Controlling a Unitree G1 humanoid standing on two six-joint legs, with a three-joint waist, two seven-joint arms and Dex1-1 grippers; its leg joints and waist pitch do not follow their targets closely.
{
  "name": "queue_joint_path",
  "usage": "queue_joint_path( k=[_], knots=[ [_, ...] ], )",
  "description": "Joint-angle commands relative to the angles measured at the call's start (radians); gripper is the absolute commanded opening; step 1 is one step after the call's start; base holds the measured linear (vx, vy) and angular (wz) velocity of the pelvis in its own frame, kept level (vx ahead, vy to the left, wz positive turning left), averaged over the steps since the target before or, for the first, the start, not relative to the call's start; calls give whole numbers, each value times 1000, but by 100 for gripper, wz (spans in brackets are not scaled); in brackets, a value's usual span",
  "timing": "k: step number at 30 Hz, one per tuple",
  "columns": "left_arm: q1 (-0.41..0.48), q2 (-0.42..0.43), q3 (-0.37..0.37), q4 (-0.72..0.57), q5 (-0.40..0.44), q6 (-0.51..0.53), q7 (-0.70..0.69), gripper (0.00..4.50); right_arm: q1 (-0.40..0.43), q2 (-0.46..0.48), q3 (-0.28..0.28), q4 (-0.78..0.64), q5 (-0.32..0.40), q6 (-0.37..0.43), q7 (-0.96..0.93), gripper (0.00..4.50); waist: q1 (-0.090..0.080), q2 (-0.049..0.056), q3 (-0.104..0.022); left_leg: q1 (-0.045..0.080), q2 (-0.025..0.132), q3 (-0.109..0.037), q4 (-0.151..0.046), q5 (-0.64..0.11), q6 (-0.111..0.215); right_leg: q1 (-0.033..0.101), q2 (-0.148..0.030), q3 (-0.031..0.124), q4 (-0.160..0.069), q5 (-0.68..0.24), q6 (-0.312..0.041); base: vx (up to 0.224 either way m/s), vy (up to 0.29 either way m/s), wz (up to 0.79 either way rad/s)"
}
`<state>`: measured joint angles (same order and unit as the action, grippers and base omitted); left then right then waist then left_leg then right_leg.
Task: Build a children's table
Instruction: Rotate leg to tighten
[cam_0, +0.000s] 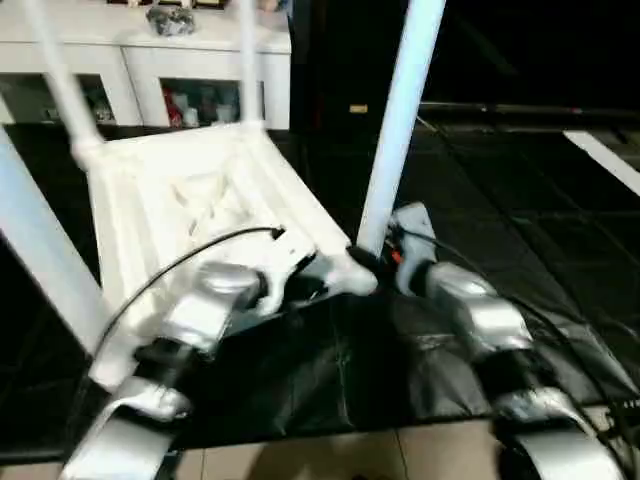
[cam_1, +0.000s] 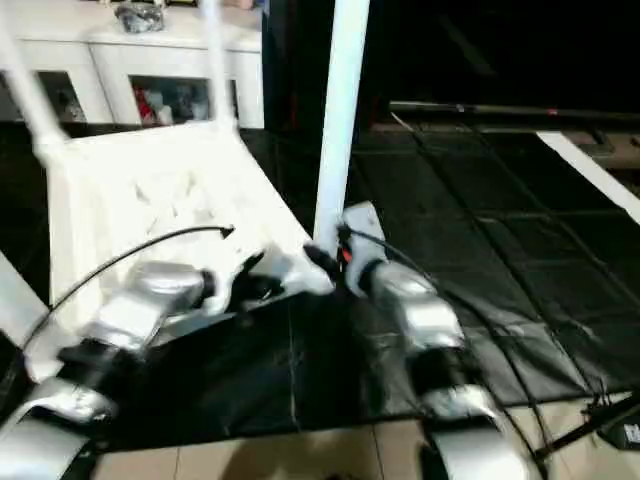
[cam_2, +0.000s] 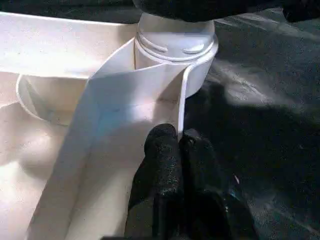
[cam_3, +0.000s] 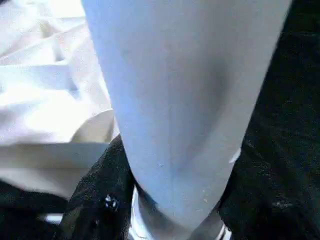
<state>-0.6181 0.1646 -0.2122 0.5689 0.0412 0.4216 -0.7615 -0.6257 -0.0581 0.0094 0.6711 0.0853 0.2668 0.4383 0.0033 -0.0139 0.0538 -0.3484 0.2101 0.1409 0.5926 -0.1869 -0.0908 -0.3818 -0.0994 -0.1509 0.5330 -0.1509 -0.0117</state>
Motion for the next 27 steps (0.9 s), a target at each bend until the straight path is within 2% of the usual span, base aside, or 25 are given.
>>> queue_joint_path(
  k=[1, 2, 3, 5, 6, 7, 9, 10, 12, 13, 14, 15, 16, 17, 18, 19, 21, 22, 23, 25, 27],
  knots=[
    [-60, -70, 3, -6, -14, -42, 82, 0, 10, 100, 103, 20, 19, 13, 71, 269, -15, 8, -52, 24, 21, -11, -80, -544, 11, 37, -51, 8, -93, -575, -38, 0, 0, 0],
    [-60, -70, 2, -8, -5, -38, 82, 0, 12, 107, 97, 12, 14, 12, 58, 269, -14, 9, -53, 20, 21, -11, -82, -536, 11, 39, -53, 11, -90, -567, -40, 0, 0, 0],
    [-59, -67, 1, -11, 2, -36, 80, 0, 15, 113, 87, 3, 16, 15, 49, 269, -12, 8, -53, 22, 16, -8, -81, -519, 10, 33, -57, 17, -90, -566, -51, 0, 0, 0],
    [-53, -54, -5, -20, 13, -37, 64, 0, 21, 120, 71, -8, 15, 12, 40, 268, -11, 13, -54, 16, 12, -7, -82, -492, 9, 34, -60, 22, -87, -561, -63, 0, 0, 0],
    [-46, -40, -14, -27, 17, -42, 45, 0, 27, 114, 70, -17, 15, 7, 50, 285, -10, 12, -55, 13, 13, -6, -84, -476, 10, 35, -60, 26, -83, -541, -71, 0, 0, 0],
    [-35, -23, -24, -40, 14, -48, 15, 0, 38, 103, 69, -30, 18, 0, 66, 314, -8, 15, -56, 11, 15, -5, -87, -466, 11, 34, -61, 32, -78, -515, -85, 0, 0, 0],
    [-17, 2, -38, -58, 8, -57, -28, 0, 55, 84, 72, -47, 24, -12, 91, 315, -3, 17, -60, 3, 17, -4, -90, -435, 14, 38, -62, 41, -66, -463, -108, 0, 0, 0],
    [-17, 2, -38, -58, 8, -57, -28, 0, 55, 84, 72, -47, 24, -12, 91, 321, -2, 16, -61, 2, 17, -2, -89, -427, 16, 37, -62, 44, -63, -447, -117, 0, 0, 0],
    [9, 41, -57, -80, 5, -78, -90, 0, 89, 38, 81, -81, 34, -40, 161, 360, 2, 1, -60, -3, 17, 6, -88, -382, 25, 36, -61, 55, -51, -414, -144, 0, 0, 0],
    [26, 74, -73, -94, 3, -100, -147, 0, 116, -6, 79, -112, 55, -57, 234, 364, 13, 0, -62, 1, 17, 7, -86, -374, 35, 37, -65, 55, -50, -448, -133, 0, 0, 0],
    [37, 98, -83, -104, 1, -114, -186, 0, 135, -40, 75, -135, 72, -65, 289, 364, 12, -4, -60, 2, 19, 11, -86, -367, 41, 33, -65, 60, -52, -451, -135, 0, 0, 0],
    [44, 118, -91, -107, 1, -142, -223, 0, 149, -72, 70, -154, 86, -72, 344, 368, 17, -1, -61, 2, 17, 11, -83, -358, 43, 31, -66, 60, -51, -448, -135, 0, 0, 0],
    [49, 131, -95, -109, 1, -161, -245, 0, 158, -92, 67, -166, 94, -75, 378, 389, 26, -6, -65, -2, 21, 16, -81, -307, 55, 32, -64, 68, -41, -396, -151, 55, -47, 8],
    [52, 144, -96, -109, 0, -166, -266, 0, 166, -121, 70, -178, 99, -82, 425, 389, 30, -11, -67, -3, 21, 18, -78, -282, 57, 34, -63, 70, -35, -369, -157, 54, -50, 6],
    [55, 155, -99, -109, -2, -181, -287, 0, 173, -146, 75, -188, 101, -87, 463, 401, 35, -18, -71, -11, 17, 23, -74, -227, 68, 34, -59, 76, -21, -319, -174, 54, -50, 6],
    [58, 173, -102, -110, -8, -190, -320, 0, 181, -183, 81, -201, 106, -93, 523, 411, 44, -17, -70, -5, 18, 29, -71, -203, 76, 26, -55, 83, -16, -296, -187, 0, 0, 0],
    [63, 206, -115, -112, -17, -221, -379, 0, 189, -243, 81, -210, 113, -98, 621, 419, 52, -21, -71, -8, 16, 32, -68, -177, 87, 33, -55, 86, -9, -278, -193, 0, 0, 0],
    [66, 219, -118, -115, -27, -239, -413, 0, 187, -270, 78, -206, 116, -100, 664, 442, 61, -20, -69, -12, 19, 34, -68, -148, 97, 32, -55, 89, -1, -263, -196, 0, 0, 0],
    [66, 219, -118, -115, -27, -239, -413, 0, 187, -270, 78, -206, 116, -100, 664, 442, 63, -19, -71, -10, 20, 34, -68, -142, 95, 31, -55, 88, 1, -254, -200, 0, 0, 0],
    [67, 239, -126, -120, -36, -260, -461, 0, 179, -305, 79, -200, 123, -105, 716, 448, 63, -24, -71, -10, 22, 34, -68, -131, 91, 32, -53, 88, 7, -228, -211, 0, 0, 0],
    [64, 266, -141, -120, -44, -288, -521, 0, 167, -348, 91, -197, 138, -116, 796, 448, 66, -21, -73, -8, 22, 34, -67, -136, 92, 33, -53, 88, 7, -230, -215, 0, 0, 0]
  ],
)
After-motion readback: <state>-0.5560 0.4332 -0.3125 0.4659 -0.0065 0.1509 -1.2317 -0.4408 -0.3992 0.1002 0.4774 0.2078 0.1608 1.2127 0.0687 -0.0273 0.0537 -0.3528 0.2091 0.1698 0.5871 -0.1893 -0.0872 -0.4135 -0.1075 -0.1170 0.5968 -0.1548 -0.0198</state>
